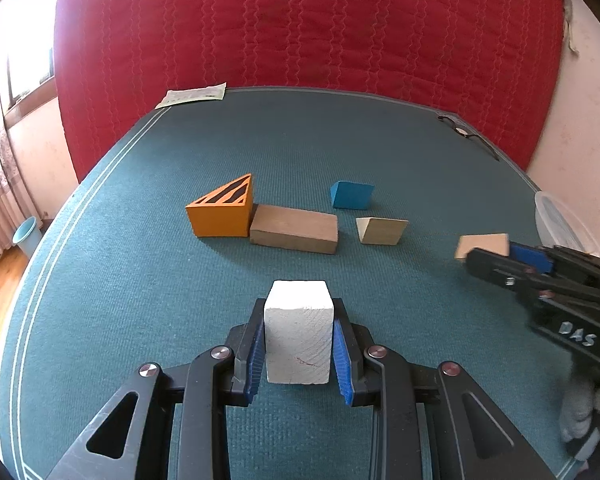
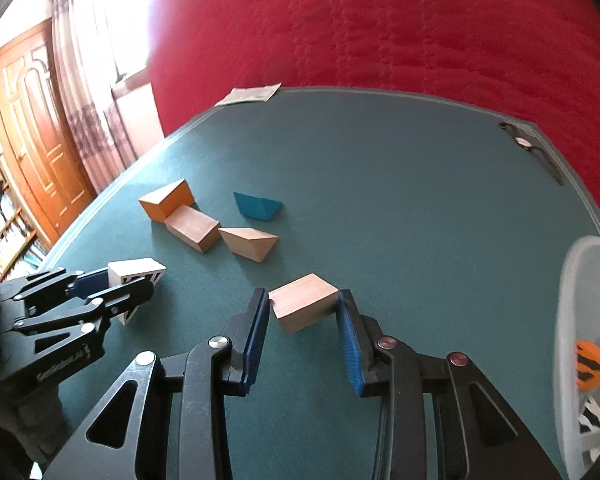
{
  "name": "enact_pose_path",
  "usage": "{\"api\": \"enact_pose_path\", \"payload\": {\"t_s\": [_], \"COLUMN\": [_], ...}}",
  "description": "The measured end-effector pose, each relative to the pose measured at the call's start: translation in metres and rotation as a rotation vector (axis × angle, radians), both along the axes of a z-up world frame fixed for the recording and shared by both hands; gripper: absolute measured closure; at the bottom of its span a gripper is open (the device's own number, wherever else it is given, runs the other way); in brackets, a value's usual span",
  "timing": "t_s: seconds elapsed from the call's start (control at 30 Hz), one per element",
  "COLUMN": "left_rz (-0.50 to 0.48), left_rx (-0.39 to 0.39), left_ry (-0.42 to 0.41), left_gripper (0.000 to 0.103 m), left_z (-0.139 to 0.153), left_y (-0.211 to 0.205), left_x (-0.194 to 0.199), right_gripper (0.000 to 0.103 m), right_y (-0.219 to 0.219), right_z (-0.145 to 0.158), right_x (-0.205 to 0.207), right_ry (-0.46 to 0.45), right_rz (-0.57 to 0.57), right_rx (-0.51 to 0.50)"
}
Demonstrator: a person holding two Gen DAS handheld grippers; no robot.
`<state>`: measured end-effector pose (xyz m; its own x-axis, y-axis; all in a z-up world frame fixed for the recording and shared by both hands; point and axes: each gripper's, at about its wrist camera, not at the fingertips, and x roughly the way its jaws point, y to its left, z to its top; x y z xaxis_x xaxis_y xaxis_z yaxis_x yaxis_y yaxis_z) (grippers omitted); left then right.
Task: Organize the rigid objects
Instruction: 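Grasp the beige triangular block with the right gripper, then lower the beige triangular block into the basin with the right gripper while the left carries the white block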
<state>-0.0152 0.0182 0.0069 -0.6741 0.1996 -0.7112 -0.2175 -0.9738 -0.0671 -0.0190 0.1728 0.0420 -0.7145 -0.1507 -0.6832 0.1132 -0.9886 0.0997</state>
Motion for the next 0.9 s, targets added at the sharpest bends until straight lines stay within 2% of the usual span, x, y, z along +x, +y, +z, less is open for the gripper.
{"api": "enact_pose_path", "payload": {"t_s": [0.5,0.9], "left_rz": [-0.046,-0.097], "left_rx": [-0.002,-0.004], "left_ry": [0.013,0.013], "left_gripper": [0.072,0.072], "left_z": [0.008,0.012], "left_y": [0.028,0.058], "left_x": [0.005,0.007], "right_gripper": [0.067,0.067], "right_y": [0.078,0.145], "right_z": [0.029,0.03], "right_x": [0.056,0.086], "right_ry": [0.079,0.087], "right_rz": [-0.202,-0.387], "right_rx": [-0.032,-0.051]}}
